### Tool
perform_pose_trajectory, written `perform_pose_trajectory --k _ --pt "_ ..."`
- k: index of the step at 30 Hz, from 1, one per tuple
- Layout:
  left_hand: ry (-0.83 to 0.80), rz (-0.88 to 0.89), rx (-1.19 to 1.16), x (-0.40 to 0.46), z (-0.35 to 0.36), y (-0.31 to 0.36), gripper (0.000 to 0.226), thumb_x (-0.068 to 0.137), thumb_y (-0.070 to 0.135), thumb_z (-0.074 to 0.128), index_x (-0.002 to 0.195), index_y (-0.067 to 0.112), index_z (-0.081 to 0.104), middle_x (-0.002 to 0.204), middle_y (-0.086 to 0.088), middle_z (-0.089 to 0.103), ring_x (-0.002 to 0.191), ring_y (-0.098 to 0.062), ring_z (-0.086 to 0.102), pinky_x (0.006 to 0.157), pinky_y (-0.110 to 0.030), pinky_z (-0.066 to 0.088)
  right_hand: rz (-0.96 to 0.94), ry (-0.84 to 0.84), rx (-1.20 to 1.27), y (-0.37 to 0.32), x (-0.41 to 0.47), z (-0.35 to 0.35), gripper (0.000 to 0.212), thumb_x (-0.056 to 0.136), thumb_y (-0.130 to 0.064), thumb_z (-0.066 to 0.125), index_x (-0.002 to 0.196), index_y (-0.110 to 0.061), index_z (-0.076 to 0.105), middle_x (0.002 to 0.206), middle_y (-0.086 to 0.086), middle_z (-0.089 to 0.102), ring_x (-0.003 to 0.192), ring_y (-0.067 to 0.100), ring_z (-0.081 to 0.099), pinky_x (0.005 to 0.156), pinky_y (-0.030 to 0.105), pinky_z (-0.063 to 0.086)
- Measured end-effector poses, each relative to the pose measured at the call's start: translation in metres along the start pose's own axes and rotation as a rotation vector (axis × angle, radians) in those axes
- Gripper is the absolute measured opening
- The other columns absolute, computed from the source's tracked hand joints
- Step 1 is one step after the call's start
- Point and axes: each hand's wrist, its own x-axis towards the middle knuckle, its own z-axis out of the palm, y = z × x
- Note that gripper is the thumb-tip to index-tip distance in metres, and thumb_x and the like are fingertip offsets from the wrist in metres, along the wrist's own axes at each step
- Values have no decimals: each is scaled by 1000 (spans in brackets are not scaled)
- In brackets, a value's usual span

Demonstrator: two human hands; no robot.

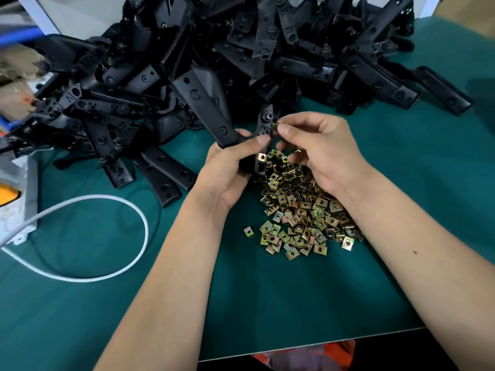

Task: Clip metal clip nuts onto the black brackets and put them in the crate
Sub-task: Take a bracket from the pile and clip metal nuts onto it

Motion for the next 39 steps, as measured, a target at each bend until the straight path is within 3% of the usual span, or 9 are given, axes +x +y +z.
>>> perform_pose_trajectory --k 4,20,26,31,39 --pt "-15 0 -42 0 -3 2 29 67 7 80 83 20 59 82 -1 74 78 -14 72 63 -26 54 42 -10 45 -1 -3 3 9 90 -1 75 95 -8 78 82 4 75 69 10 69 53 19 52" --pt "-89 -50 -81 -1 -2 0 22 75 11 75 88 17 58 89 -2 71 88 -18 67 73 -31 54 125 -30 159 -6 -5 5 11 88 7 73 96 0 75 74 7 73 61 11 67 55 17 54" --pt "-126 -121 -151 -5 1 3 35 77 13 72 109 13 58 97 -4 71 90 -17 67 79 -30 52 90 -69 222 -9 -9 7 15 89 9 69 95 -5 69 70 3 66 60 11 64 54 18 52" --pt "-163 -155 -155 -7 2 5 43 79 13 70 118 12 53 94 -3 72 84 -14 69 74 -27 55 48 -89 240 -10 -10 7 19 89 11 68 90 -8 66 65 2 61 59 12 62 52 20 49" --pt "-171 -153 -68 -3 -1 4 24 79 13 72 100 13 61 91 0 73 88 -14 67 76 -29 53 86 -79 270 -6 -10 7 24 90 12 67 82 -10 59 67 1 64 60 12 63 52 18 48"
